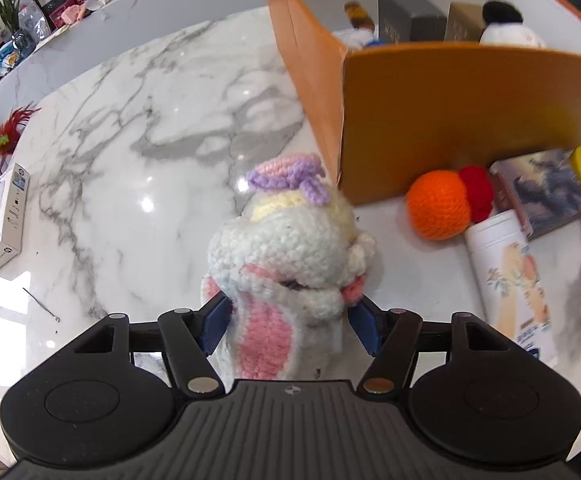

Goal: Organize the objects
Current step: 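Grasp the crocheted bunny with the left tool while the right tool grasps the pink wallet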

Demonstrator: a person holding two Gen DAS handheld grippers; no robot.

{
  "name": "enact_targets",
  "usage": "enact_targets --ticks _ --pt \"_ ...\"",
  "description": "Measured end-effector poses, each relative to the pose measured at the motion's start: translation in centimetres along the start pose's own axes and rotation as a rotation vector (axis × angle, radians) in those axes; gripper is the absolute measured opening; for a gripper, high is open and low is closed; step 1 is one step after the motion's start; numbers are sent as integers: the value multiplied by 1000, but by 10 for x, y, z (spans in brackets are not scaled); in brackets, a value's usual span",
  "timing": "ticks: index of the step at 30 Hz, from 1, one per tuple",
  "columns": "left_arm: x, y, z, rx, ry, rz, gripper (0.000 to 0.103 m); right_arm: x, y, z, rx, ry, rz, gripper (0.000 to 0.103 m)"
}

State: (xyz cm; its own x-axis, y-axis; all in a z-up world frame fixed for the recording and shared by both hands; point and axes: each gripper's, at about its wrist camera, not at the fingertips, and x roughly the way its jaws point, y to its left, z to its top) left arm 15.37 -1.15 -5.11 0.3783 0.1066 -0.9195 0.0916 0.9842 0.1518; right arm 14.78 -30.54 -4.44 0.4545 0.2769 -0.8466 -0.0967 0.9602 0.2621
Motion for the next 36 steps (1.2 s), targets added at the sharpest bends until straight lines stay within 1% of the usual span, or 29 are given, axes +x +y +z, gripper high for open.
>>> enact_targets --ticks 6,11,17,19,21,23,27,32,34,36 --pt "3 7 0 -24 -12 -26 76 15 12 -4 -21 3 -47 98" --pt "5 11 3 -59 -8 -36 76 25 22 -11 -76 5 -115 97" --pt "6 12 3 -70 -17 -44 76 30 32 -19 -156 -20 -178 98" --pt "6 13 3 -76 -20 -48 76 32 35 -23 -186 -28 -197 100" --pt "7 13 2 -85 -23 -53 77 33 35 -26 -194 -49 -197 102" --pt "8 15 2 -101 -23 -58 78 33 34 -28 -190 -70 -199 102" --pt "10 18 1 -137 -21 -60 88 33 32 -30 -194 -87 -197 102" --pt "11 18 1 -137 -30 -61 90 31 33 -35 -186 -127 -201 102" --pt "11 17 1 -139 -34 -60 93 31 35 -38 -192 -146 -200 102" --pt "12 17 1 -141 -39 -61 94 31 35 -38 -188 -157 -202 102"
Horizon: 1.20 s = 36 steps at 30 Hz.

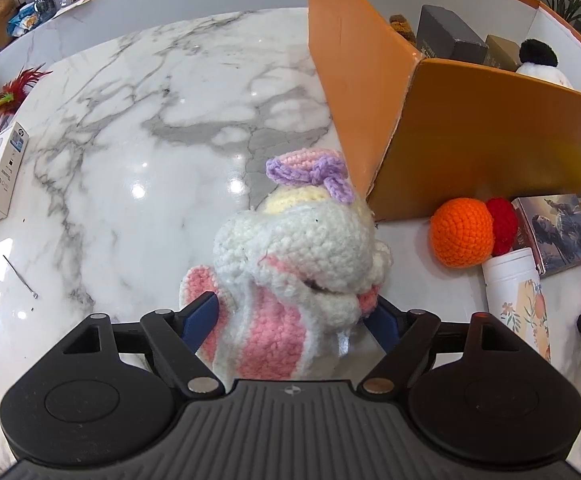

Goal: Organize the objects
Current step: 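Grasp the crocheted bunny with the left tool while the right tool grasps the pink wallet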

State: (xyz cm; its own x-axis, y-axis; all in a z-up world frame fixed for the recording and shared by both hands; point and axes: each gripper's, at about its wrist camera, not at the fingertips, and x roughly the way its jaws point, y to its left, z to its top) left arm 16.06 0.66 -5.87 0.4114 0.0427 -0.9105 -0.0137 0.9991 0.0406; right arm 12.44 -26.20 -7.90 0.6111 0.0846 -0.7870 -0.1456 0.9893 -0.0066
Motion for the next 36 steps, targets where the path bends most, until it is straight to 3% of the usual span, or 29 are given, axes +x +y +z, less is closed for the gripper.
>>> enact_targets --ticks 5,8,10,18,36 --pt "0 0 0 -1 -2 -6 90 -1 3 1 28 6 -23 102" --pt "-4 0 3 4 -8 1 54 1 3 7 17 27 -16 98" --pt "-5 4 4 -21 2 -22 53 -2 1 11 21 26 -26 85" --pt "-16 4 3 -36 6 -26 51 -8 -4 14 -2 37 10 83" --pt "-93 -13 2 -36 -159 -99 52 -63 -7 21 0 -47 98 82"
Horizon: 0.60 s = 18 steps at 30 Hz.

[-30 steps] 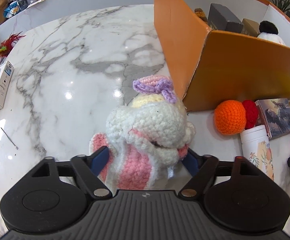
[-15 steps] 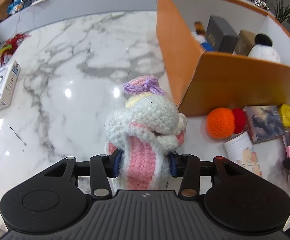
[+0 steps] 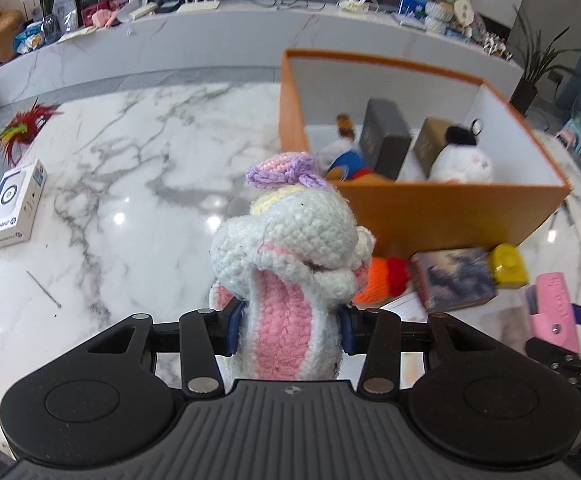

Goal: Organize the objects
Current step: 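Grasp the crocheted bunny with the left tool while the right tool grasps the pink wallet, then carry the bunny with the left tool while the right tool carries the wallet over the box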

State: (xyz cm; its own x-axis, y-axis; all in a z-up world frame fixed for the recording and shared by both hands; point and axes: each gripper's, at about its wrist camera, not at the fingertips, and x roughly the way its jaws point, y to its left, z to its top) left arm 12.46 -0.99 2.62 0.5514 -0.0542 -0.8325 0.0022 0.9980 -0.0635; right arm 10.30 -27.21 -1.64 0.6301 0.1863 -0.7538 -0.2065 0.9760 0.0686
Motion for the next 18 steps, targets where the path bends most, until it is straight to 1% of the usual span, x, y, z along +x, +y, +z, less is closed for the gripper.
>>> enact_targets --ticks 9,15,18 --pt "-10 -11 11 -3 -50 -41 52 -28 -3 18 18 -92 0 82" --pt "-17 -22 23 -4 -108 -42 52 -42 -6 35 51 -160 11 82" --pt "-17 -28 30 -5 -138 -55 52 -46 -5 42 49 -185 12 83"
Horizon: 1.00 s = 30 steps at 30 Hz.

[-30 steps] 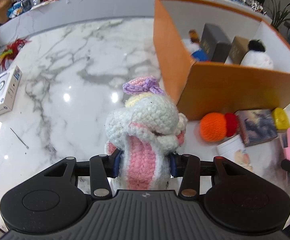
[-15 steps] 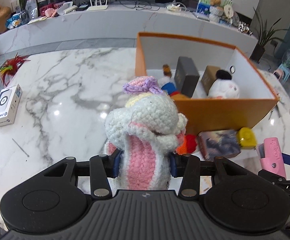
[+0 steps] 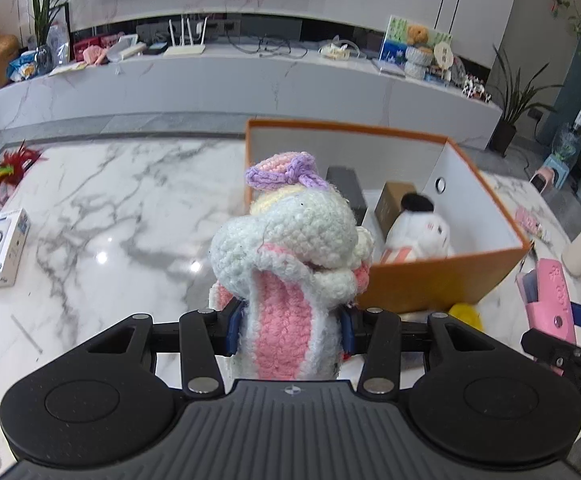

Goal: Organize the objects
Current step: 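Carry the bunny with the left tool while the right tool carries the wallet over the box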

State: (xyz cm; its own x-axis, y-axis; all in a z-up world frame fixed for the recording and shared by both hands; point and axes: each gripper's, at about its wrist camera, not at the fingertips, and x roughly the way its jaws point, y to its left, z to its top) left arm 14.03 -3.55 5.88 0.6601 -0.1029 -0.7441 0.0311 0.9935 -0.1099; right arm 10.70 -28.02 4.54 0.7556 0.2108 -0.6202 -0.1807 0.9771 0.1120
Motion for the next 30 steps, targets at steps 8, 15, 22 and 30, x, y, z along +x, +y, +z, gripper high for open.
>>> enact_targets --ticks 8,15,22,30 --pt "4 -12 26 32 -80 31 52 3 1 18 19 -39 19 83" --pt "11 -19 65 -24 -149 -22 52 16 3 72 34 -121 16 83" --pt "63 -31 84 -6 -111 -29 52 63 -1 107 108 -132 49 82" --pt "120 -19 83 -86 -6 -46 52 125 -7 107 133 -43 42 82"
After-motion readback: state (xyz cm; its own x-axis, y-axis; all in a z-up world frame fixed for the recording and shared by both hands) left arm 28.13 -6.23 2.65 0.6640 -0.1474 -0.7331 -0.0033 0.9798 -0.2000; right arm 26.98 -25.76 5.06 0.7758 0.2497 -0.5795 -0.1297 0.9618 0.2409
